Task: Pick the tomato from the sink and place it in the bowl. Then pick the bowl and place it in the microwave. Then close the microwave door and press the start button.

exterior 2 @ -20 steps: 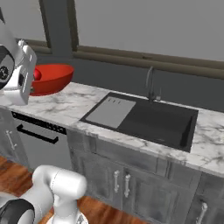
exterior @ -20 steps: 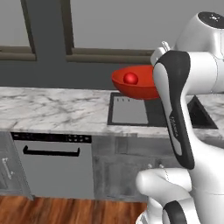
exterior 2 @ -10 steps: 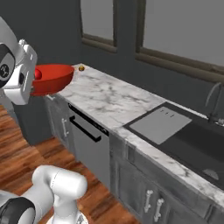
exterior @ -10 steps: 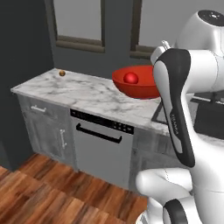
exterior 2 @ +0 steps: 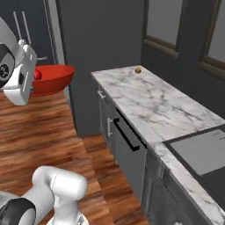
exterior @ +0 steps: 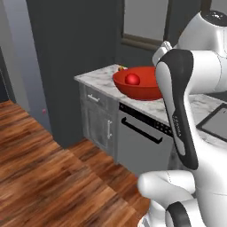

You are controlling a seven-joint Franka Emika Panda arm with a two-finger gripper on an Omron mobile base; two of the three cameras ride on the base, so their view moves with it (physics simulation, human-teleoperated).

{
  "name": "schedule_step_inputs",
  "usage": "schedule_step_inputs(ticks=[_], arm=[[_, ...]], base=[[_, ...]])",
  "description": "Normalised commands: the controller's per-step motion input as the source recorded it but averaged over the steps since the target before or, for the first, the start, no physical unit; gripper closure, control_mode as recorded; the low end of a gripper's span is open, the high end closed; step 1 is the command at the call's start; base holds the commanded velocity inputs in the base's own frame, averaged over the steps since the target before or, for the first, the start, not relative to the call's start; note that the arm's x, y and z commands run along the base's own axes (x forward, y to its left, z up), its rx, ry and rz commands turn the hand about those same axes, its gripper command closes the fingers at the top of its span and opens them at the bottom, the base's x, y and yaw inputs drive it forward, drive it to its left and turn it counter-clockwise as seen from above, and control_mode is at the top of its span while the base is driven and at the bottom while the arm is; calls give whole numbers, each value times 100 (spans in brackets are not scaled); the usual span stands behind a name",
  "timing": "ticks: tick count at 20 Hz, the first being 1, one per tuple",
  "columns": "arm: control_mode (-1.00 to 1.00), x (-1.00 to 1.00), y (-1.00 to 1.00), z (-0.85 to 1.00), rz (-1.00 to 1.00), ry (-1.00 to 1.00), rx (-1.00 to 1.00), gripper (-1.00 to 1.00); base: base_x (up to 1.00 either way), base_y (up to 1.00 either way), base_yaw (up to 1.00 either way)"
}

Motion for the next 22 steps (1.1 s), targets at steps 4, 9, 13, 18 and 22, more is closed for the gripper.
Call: schedule_step_inputs(ticks=[4,9,13,18,22], arm=[[100,0,0,0,0,0,0,100],[100,0,0,0,0,0,0,100],[100,0,0,0,0,0,0,100],[100,0,0,0,0,0,0,100],[100,0,0,0,0,0,0,100]], base=[[1,0,55],[8,3,46],[41,28,34],[79,40,18],[100,52,5]])
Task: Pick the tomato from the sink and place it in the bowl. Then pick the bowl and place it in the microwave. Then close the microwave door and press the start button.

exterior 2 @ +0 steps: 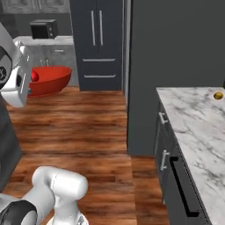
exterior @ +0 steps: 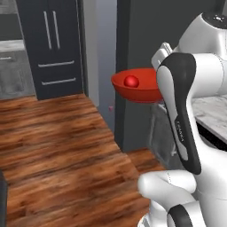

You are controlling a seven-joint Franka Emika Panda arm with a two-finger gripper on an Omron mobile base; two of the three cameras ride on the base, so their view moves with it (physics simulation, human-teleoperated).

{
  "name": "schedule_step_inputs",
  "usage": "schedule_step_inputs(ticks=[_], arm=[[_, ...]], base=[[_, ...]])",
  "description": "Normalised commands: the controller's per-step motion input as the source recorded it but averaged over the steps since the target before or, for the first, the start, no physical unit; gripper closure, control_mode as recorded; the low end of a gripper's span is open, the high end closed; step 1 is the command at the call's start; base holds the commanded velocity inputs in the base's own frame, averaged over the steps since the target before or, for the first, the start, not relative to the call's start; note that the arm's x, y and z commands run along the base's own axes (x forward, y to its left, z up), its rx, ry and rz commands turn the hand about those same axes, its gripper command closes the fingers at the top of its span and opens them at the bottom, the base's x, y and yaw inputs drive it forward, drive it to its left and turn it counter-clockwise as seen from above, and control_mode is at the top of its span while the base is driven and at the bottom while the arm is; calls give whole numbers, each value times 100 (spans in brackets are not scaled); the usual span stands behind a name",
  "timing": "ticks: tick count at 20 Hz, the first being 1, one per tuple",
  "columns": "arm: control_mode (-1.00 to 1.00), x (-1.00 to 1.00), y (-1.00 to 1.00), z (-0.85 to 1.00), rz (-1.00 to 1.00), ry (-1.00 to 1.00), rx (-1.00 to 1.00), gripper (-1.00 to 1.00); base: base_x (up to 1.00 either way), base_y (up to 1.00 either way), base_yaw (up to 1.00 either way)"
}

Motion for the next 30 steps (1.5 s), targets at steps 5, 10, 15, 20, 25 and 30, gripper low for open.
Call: schedule_step_inputs(ticks=[5,10,15,20,25,30], arm=[[100,0,0,0,0,0,0,100],[100,0,0,0,0,0,0,100],[100,0,0,0,0,0,0,100],[100,0,0,0,0,0,0,100],[100,0,0,0,0,0,0,100],[100,0,0,0,0,0,0,100]], base=[[100,67,4],[100,60,4],[100,40,4],[100,32,5],[100,32,7],[100,32,7]])
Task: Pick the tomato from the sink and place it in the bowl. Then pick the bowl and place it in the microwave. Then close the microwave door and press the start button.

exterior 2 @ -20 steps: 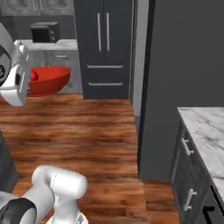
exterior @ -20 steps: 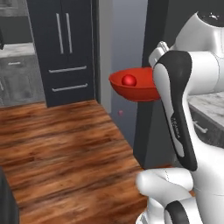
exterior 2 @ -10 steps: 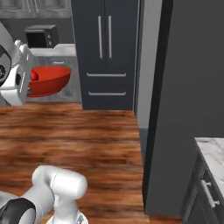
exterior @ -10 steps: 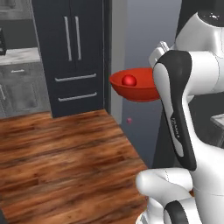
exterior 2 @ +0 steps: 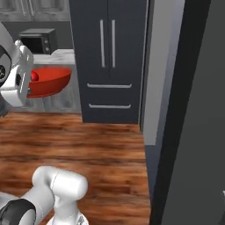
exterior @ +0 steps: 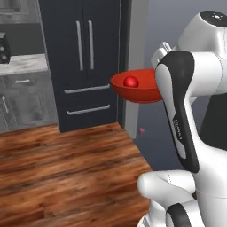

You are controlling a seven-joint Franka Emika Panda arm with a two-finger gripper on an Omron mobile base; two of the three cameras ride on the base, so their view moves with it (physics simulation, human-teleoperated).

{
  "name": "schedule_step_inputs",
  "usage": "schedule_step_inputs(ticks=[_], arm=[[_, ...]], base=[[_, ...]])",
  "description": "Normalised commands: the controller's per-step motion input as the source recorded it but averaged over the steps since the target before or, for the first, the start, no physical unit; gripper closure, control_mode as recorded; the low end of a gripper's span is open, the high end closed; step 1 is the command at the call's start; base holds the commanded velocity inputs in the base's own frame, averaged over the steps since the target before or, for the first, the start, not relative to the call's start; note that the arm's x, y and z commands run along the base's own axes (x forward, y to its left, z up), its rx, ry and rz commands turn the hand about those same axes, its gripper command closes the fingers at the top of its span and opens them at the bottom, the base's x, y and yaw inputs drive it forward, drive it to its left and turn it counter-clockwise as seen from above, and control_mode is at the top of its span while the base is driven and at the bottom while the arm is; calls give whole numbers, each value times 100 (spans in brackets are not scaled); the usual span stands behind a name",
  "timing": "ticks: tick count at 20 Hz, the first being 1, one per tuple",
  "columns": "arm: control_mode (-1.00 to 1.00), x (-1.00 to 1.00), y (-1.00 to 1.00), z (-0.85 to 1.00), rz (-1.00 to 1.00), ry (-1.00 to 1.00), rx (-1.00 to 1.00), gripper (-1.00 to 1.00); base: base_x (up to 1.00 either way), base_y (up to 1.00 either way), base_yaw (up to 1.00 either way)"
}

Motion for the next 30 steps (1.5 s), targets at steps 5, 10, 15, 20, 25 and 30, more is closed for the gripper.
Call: schedule_step_inputs(ticks=[5,10,15,20,25,30], arm=[[100,0,0,0,0,0,0,100],[100,0,0,0,0,0,0,100],[100,0,0,0,0,0,0,100],[100,0,0,0,0,0,0,100],[100,0,0,0,0,0,0,100],[100,0,0,0,0,0,0,100]], base=[[100,36,7],[100,36,7],[100,52,5],[87,87,0],[62,100,0],[48,100,0]])
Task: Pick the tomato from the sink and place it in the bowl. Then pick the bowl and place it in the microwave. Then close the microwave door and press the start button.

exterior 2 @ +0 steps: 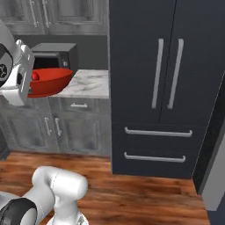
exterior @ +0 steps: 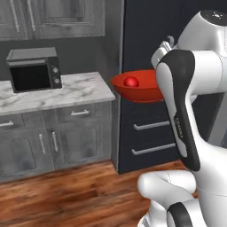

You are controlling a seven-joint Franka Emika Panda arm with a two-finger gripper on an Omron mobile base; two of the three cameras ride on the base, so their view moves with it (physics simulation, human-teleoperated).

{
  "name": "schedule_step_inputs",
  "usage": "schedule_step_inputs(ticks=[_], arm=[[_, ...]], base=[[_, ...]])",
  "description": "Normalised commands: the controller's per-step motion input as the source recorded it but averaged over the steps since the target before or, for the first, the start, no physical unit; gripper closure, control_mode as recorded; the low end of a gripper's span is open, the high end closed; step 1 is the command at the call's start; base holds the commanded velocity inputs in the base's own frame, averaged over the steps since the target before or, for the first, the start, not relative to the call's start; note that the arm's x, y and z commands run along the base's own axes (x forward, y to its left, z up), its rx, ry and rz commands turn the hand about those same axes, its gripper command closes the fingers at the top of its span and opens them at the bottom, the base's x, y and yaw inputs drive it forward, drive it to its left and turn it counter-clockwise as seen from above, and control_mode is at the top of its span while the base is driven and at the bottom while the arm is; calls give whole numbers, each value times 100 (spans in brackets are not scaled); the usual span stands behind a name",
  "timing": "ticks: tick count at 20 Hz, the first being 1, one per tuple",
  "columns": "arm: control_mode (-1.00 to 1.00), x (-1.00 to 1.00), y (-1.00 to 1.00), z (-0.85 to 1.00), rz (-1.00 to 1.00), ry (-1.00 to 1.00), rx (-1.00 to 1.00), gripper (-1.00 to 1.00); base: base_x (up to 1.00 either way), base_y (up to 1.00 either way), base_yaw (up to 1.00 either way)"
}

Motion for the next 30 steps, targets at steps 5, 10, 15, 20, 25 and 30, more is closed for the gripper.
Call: schedule_step_inputs(ticks=[5,10,15,20,25,30], arm=[[100,0,0,0,0,0,0,100],[100,0,0,0,0,0,0,100],[100,0,0,0,0,0,0,100],[100,0,0,0,0,0,0,100],[100,0,0,0,0,0,0,100],[100,0,0,0,0,0,0,100]], base=[[14,100,0],[0,100,0],[0,100,0],[0,100,0],[0,100,0],[7,100,0]])
